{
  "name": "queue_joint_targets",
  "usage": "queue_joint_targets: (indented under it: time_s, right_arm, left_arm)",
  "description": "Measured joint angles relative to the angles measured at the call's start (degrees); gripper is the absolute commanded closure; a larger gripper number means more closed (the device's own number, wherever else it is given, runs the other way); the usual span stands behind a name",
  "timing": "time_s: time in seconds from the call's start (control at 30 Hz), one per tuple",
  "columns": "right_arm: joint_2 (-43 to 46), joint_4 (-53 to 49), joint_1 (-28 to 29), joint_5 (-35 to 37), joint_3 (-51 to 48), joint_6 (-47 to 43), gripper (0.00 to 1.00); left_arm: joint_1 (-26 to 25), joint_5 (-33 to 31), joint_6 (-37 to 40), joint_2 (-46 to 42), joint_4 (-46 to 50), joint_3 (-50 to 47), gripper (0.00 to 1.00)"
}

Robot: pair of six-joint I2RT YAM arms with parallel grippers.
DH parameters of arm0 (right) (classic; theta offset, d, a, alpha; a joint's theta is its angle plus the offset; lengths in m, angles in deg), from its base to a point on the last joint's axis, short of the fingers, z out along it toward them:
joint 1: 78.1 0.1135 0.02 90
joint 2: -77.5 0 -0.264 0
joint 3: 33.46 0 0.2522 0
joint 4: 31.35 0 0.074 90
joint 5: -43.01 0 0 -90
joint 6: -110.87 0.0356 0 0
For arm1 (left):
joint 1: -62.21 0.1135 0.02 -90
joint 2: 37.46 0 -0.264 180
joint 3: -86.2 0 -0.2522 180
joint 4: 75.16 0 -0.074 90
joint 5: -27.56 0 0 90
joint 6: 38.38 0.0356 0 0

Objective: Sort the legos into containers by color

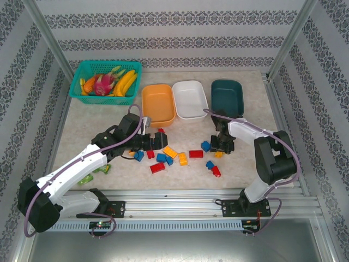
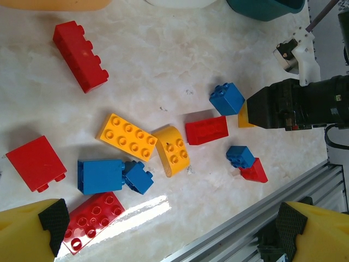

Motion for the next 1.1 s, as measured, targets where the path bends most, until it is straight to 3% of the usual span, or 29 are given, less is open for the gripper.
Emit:
queue_joint_targets:
  time_s: [0.27,0.37,0.5,0.87,1.1]
  right_arm:
    - [7.63,-4.33,0.00,3.76,2.95,0.13,0.74]
    - [10.86,-6.71,-1.07,5.11,10.01,-0.07,0.74]
    - [8.83,-6.95,-4.70,5.55,20.76,-0.96,0.75]
    - [-22.67,-6.60,-13.27,3.93,47.74,-2.93,0.74]
    - [-39.95,-9.38,-15.13,3.32,64.92,-4.11,0.69]
  left_arm:
    - [0.00,0.11,-0.85,2.56,0.00,4.28,0.00]
    - [-0.09,0.46,-1.57,5.95,-0.04,9.86,0.00]
    - [-0.22,1.18,-1.88,12.04,-0.37,18.45,0.00]
    - [1.62,3.23,-1.57,33.42,0.17,43.25,0.00]
    - [2.80,4.24,-0.50,43.41,1.77,52.68,0.03]
